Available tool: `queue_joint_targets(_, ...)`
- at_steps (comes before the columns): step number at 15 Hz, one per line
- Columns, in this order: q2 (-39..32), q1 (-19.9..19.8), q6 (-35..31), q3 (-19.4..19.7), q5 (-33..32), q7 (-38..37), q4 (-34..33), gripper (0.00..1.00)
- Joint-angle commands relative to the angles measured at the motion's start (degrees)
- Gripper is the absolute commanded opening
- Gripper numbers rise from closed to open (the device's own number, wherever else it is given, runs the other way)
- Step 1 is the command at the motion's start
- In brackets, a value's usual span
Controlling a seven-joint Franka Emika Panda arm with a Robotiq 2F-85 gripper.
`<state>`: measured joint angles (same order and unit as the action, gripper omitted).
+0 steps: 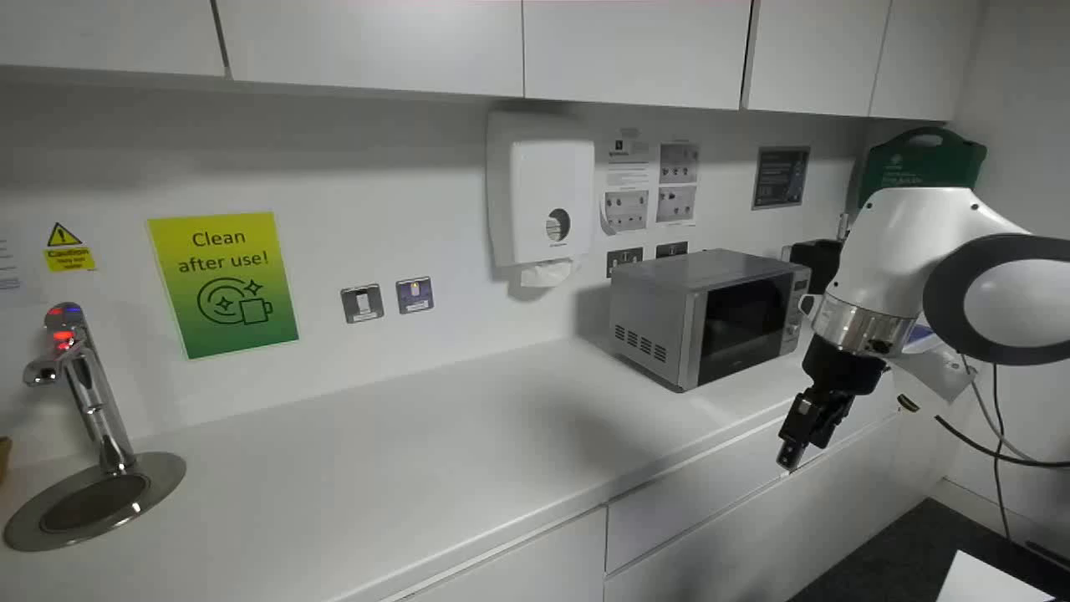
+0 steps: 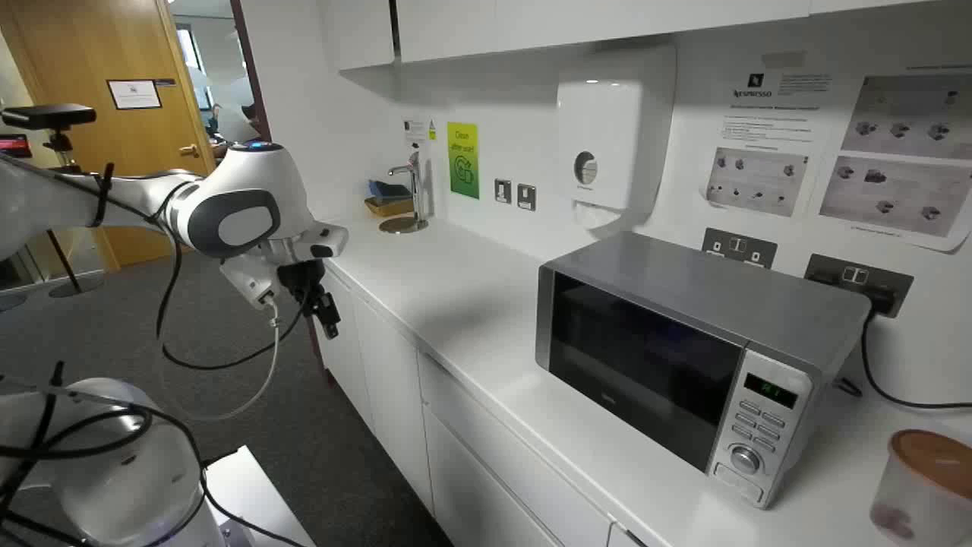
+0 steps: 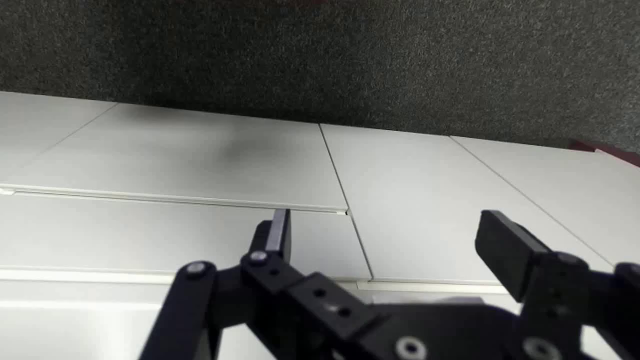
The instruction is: Press a button on the microwave
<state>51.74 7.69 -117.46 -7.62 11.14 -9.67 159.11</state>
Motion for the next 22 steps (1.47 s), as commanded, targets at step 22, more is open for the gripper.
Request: queue_joint_targets(22, 0.3, -6.0, -9.8, 4.7, 4.3, -5.5, -0.7, 1.0)
